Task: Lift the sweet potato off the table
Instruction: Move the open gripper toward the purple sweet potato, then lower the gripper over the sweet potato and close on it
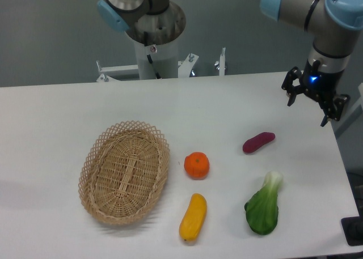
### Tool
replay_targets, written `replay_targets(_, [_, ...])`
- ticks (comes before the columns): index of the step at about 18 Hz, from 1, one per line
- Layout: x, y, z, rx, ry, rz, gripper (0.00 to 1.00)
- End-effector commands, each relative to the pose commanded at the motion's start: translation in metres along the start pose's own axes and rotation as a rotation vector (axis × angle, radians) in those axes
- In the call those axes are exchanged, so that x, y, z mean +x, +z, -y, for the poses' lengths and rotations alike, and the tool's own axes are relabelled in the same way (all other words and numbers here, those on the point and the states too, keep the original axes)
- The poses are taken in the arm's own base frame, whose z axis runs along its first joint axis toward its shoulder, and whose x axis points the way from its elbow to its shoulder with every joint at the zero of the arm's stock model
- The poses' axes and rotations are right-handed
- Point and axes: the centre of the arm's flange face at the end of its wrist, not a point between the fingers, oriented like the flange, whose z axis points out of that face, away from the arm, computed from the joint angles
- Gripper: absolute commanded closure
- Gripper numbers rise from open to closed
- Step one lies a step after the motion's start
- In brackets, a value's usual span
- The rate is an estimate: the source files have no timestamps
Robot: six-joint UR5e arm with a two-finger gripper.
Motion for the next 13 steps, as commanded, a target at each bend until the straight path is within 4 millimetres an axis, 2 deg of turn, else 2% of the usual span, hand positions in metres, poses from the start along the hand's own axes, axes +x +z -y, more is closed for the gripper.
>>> replay_targets(4, [0.007,0.019,0.002,-0.004,0.003,0.017,0.00])
replay_targets(7, [0.021,0.047,0.003,-0.009,-0.004,0.038,0.00])
replay_targets(13, [0.033,0.103,0.033,-0.044,0.005,0.011,0.00])
